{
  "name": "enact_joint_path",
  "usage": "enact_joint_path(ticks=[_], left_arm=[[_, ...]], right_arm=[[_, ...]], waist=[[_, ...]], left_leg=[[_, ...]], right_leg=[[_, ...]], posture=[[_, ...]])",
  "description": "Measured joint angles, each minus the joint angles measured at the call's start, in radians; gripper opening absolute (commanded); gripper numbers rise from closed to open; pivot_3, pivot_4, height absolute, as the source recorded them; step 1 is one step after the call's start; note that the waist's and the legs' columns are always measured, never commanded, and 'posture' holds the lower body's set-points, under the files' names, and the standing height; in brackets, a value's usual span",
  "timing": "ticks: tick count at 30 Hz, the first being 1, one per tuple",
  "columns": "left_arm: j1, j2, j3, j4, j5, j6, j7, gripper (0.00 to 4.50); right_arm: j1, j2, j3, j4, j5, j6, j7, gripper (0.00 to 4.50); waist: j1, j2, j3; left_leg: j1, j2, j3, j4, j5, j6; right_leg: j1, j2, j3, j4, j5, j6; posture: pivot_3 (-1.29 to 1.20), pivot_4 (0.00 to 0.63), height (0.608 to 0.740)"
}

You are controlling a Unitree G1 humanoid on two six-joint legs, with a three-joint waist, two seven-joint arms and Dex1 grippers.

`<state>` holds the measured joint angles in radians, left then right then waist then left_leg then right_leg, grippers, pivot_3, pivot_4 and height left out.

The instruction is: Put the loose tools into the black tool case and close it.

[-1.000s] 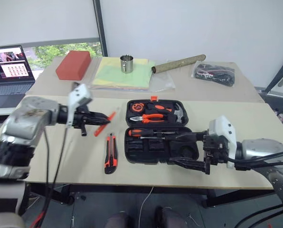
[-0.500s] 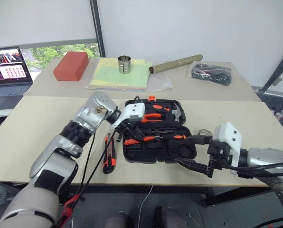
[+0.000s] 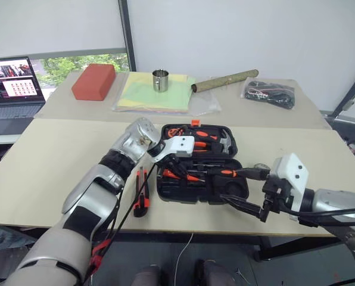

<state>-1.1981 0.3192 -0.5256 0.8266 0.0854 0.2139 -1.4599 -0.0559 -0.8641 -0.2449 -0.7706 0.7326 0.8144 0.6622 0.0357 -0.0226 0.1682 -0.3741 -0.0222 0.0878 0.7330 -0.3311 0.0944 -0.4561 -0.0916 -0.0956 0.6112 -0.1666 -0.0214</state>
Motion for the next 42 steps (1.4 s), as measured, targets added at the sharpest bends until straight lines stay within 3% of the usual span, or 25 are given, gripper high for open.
enact_joint_path(ticks=[6, 8, 13, 18, 21, 26, 27, 42], left_arm=[[-0.007, -0.010, 0.015, 0.009, 0.006, 0.071, 0.015, 0.38], [-0.006, -0.010, 0.017, 0.005, 0.008, 0.074, 0.015, 1.27], [0.030, 0.011, 0.042, -0.054, -0.003, 0.101, -0.006, 2.99], [0.060, 0.058, 0.143, -0.161, -0.088, 0.137, -0.052, 2.99], [0.094, 0.084, 0.223, -0.187, -0.147, 0.108, -0.052, 2.24], [0.193, 0.098, 0.267, -0.191, -0.188, 0.032, -0.065, 0.27], [0.204, 0.099, 0.269, -0.191, -0.189, 0.009, -0.064, 0.07], [0.329, 0.050, 0.282, -0.180, -0.159, -0.376, 0.035, 0.07]], right_arm=[[0.000, 0.007, 0.000, -0.003, 0.009, 0.000, -0.011, 4.50], [-0.001, 0.008, 0.001, -0.003, 0.009, 0.000, -0.012, 4.50], [-0.005, 0.009, 0.003, -0.002, 0.012, 0.000, -0.012, 4.50], [-0.006, 0.009, 0.004, 0.000, 0.015, 0.000, -0.009, 4.50], [-0.005, 0.009, 0.004, 0.000, 0.016, -0.001, -0.008, 4.50], [-0.002, 0.009, 0.004, 0.000, 0.017, 0.000, -0.008, 4.50], [-0.002, 0.009, 0.003, 0.000, 0.018, 0.000, -0.008, 4.50], [-0.006, 0.009, 0.001, 0.012, 0.028, 0.000, -0.015, 4.50]], waist=[[0.002, 0.000, 0.000], [0.002, 0.000, 0.000], [0.001, 0.000, 0.000], [0.000, 0.000, 0.000], [0.001, 0.000, 0.000], [0.001, 0.001, 0.000], [0.001, 0.001, 0.000], [0.000, 0.001, 0.000]], left_leg=[[0.000, 0.000, 0.000, 0.001, 0.000, 0.000], [0.000, 0.000, 0.000, 0.001, 0.000, 0.000], [-0.002, 0.000, 0.000, 0.001, 0.000, 0.000], [-0.004, 0.000, 0.000, 0.001, 0.000, 0.000], [-0.003, -0.001, 0.000, 0.001, 0.000, 0.000], [-0.002, -0.002, 0.000, 0.002, 0.000, -0.001], [-0.002, -0.002, 0.000, 0.002, 0.000, -0.001], [0.000, -0.002, 0.001, 0.002, 0.000, -0.002]], right_leg=[[0.000, 0.000, 0.000, 0.000, 0.000, 0.000], [0.000, 0.000, 0.000, 0.000, 0.000, 0.000], [-0.001, 0.000, 0.000, 0.000, 0.000, -0.001], [-0.003, 0.001, -0.001, 0.000, 0.000, 0.000], [-0.002, 0.000, -0.001, -0.001, 0.000, 0.000], [-0.001, 0.000, -0.001, 0.000, 0.000, 0.000], [-0.001, 0.000, -0.001, 0.000, 0.000, 0.000], [0.000, -0.001, -0.001, 0.000, 0.000, 0.000]], posture=[[0.00, 0.150, 0.740], [0.00, 0.150, 0.740], [0.00, 0.150, 0.740], [0.00, 0.150, 0.740], [0.00, 0.150, 0.740], [0.00, 0.150, 0.740], [0.00, 0.150, 0.740], [0.00, 0.150, 0.740]])
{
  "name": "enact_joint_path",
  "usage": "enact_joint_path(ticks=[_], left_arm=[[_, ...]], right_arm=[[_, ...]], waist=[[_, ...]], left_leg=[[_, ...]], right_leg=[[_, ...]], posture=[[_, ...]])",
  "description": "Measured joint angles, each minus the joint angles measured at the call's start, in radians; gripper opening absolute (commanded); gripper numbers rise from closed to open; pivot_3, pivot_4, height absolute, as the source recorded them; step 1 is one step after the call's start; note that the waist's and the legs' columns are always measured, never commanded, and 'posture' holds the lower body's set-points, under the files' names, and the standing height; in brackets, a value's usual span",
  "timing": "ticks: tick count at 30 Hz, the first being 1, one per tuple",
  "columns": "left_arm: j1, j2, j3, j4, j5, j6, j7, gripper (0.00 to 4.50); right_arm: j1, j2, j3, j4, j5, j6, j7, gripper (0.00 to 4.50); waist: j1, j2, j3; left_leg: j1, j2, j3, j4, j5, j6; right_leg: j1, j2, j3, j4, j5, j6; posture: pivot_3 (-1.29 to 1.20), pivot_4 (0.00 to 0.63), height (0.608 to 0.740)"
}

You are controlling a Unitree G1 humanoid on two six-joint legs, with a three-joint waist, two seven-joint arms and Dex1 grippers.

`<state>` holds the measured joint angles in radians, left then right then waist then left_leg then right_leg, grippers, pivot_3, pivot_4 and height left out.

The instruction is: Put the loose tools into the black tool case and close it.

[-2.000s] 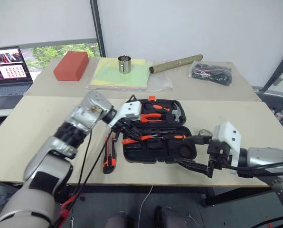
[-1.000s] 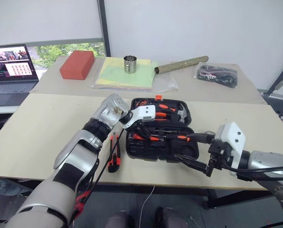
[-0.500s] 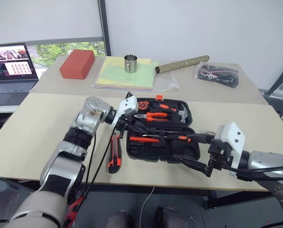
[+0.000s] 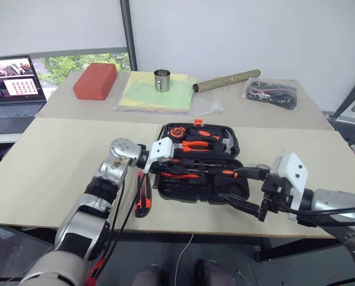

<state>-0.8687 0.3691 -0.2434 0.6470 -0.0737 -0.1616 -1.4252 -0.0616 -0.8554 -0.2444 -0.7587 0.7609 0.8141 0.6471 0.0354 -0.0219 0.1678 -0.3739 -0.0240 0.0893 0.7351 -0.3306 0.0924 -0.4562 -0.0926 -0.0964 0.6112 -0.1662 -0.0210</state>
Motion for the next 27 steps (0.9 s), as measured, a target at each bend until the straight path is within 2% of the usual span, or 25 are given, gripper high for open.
enact_joint_path(ticks=[7, 14, 18, 27], left_arm=[[0.000, 0.001, -0.001, 0.104, 0.039, -0.112, 0.048, 0.07], [0.005, -0.001, -0.003, 0.108, 0.040, -0.147, 0.033, 0.07], [-0.008, -0.012, -0.006, 0.142, 0.069, -0.210, 0.080, 0.07], [-0.069, -0.034, 0.004, 0.263, 0.084, -0.230, 0.137, 0.07]], right_arm=[[-0.006, -0.001, -0.003, 0.006, 0.009, 0.000, -0.004, 4.50], [-0.007, -0.002, -0.005, 0.006, 0.011, 0.002, -0.017, 4.50], [-0.007, -0.002, -0.005, 0.006, 0.017, 0.003, -0.019, 4.50], [-0.014, -0.002, -0.005, 0.010, 0.027, 0.004, -0.022, 4.50]], waist=[[0.002, 0.000, 0.000], [0.001, 0.000, 0.000], [0.003, 0.000, 0.000], [0.002, 0.000, 0.000]], left_leg=[[0.000, 0.000, 0.000, 0.000, 0.000, 0.000], [0.000, 0.000, 0.000, 0.000, 0.000, 0.000], [0.000, 0.000, 0.000, 0.000, 0.000, 0.000], [0.000, 0.000, 0.000, 0.001, 0.000, 0.001]], right_leg=[[0.000, 0.000, 0.000, 0.000, 0.000, 0.000], [0.000, 0.000, 0.000, 0.000, 0.000, 0.000], [0.001, -0.001, 0.000, 0.000, 0.001, 0.001], [0.001, -0.001, 0.000, 0.000, 0.001, 0.002]], posture=[[0.00, 0.150, 0.740], [0.00, 0.150, 0.740], [0.00, 0.150, 0.740], [0.00, 0.150, 0.740]])
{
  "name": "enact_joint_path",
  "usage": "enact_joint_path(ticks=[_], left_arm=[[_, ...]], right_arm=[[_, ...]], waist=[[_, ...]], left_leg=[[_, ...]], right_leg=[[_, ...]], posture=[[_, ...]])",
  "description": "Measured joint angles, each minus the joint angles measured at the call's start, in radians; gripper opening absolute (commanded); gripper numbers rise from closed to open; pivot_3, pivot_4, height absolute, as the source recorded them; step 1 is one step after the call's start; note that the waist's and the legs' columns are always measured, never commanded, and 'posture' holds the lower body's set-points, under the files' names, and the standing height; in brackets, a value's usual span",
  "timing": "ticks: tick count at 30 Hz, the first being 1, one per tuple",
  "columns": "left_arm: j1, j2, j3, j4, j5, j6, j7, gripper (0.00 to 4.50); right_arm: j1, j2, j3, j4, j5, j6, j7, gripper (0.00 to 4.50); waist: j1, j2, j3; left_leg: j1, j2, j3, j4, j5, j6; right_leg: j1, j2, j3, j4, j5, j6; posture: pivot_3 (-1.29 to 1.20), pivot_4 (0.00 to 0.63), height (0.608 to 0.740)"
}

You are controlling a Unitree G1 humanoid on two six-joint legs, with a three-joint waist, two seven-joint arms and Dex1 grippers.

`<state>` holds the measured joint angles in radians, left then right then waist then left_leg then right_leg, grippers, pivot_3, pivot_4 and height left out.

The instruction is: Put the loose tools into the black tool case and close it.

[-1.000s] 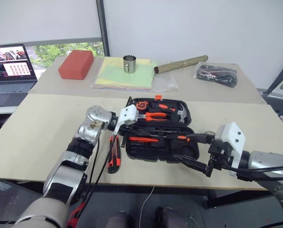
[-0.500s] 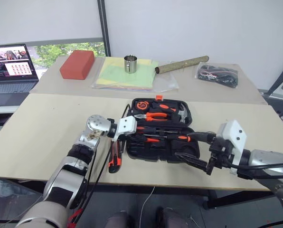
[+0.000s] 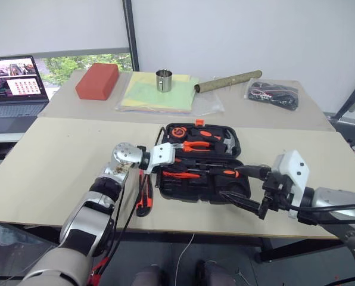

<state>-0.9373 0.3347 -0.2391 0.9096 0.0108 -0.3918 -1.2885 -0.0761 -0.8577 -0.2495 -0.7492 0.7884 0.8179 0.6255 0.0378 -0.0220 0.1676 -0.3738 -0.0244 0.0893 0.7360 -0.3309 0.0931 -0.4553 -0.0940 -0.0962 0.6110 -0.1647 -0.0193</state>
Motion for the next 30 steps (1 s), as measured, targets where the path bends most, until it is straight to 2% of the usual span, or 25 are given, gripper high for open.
enact_joint_path(ticks=[6, 14, 21, 30], left_arm=[[0.005, -0.003, 0.014, -0.002, -0.013, 0.002, -0.011, 0.07], [0.083, 0.025, 0.004, -0.119, -0.021, -0.069, -0.061, 0.07], [0.063, 0.014, -0.003, -0.059, 0.016, -0.129, -0.007, 0.07], [0.021, -0.009, 0.019, 0.023, -0.002, -0.055, -0.014, 0.07]], right_arm=[[-0.003, 0.000, 0.000, 0.005, 0.008, 0.005, -0.016, 4.50], [0.004, 0.000, -0.004, 0.005, 0.020, 0.016, -0.022, 4.50], [0.009, 0.000, -0.007, 0.004, 0.021, 0.017, -0.029, 4.50], [0.021, 0.000, -0.018, 0.002, 0.024, 0.020, -0.030, 4.50]], waist=[[0.000, 0.000, 0.000], [-0.002, 0.000, 0.000], [0.003, 0.000, 0.000], [0.003, 0.000, -0.001]], left_leg=[[0.000, 0.000, 0.000, 0.000, 0.000, 0.000], [0.000, 0.000, 0.000, -0.001, 0.000, 0.000], [0.000, 0.000, 0.000, 0.000, 0.000, 0.000], [0.000, 0.000, 0.000, 0.003, -0.001, 0.001]], right_leg=[[0.000, -0.001, 0.000, 0.000, 0.000, 0.000], [-0.001, -0.002, 0.000, 0.000, 0.000, 0.000], [0.000, -0.003, 0.000, 0.000, 0.001, 0.000], [0.001, -0.004, 0.001, 0.000, 0.002, 0.002]], posture=[[0.00, 0.150, 0.740], [0.00, 0.150, 0.740], [0.00, 0.150, 0.740], [0.00, 0.150, 0.740]])
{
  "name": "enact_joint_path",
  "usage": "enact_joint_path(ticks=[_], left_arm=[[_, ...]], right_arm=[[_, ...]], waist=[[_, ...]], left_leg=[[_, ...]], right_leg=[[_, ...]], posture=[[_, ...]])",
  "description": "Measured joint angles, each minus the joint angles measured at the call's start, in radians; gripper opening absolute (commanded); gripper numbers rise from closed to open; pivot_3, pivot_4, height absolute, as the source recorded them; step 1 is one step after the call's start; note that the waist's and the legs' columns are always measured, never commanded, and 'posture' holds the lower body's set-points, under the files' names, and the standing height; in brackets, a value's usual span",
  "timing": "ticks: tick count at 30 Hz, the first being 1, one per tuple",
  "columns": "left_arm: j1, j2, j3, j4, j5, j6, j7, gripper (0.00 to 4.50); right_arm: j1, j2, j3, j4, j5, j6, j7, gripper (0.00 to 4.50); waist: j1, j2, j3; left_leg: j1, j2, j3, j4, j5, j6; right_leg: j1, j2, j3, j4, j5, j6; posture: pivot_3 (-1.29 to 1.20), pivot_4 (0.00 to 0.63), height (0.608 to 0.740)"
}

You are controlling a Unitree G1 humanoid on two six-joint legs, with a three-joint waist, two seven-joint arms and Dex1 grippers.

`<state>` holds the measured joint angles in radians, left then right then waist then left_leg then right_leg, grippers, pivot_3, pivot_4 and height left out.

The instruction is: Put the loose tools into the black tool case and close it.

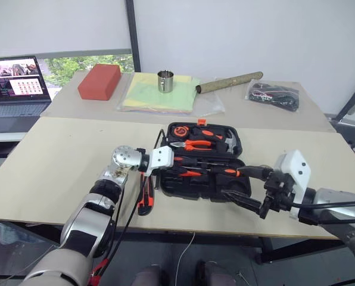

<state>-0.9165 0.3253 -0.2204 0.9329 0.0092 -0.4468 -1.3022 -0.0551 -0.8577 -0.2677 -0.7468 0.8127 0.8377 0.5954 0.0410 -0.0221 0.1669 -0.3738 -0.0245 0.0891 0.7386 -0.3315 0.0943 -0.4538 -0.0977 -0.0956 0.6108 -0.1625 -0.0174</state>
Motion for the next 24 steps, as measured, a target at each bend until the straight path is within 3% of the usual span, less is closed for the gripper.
enact_joint_path(ticks=[24], left_arm=[[-0.017, -0.015, 0.000, 0.033, 0.005, 0.094, 0.008, 0.07]], right_arm=[[-0.024, -0.012, 0.005, 0.003, 0.022, 0.000, 0.001, 4.50]], waist=[[0.000, 0.000, -0.005]], left_leg=[[0.005, 0.000, -0.001, 0.000, -0.001, 0.001]], right_leg=[[0.006, -0.003, 0.000, -0.001, 0.001, 0.001]], posture=[[0.00, 0.150, 0.740]])
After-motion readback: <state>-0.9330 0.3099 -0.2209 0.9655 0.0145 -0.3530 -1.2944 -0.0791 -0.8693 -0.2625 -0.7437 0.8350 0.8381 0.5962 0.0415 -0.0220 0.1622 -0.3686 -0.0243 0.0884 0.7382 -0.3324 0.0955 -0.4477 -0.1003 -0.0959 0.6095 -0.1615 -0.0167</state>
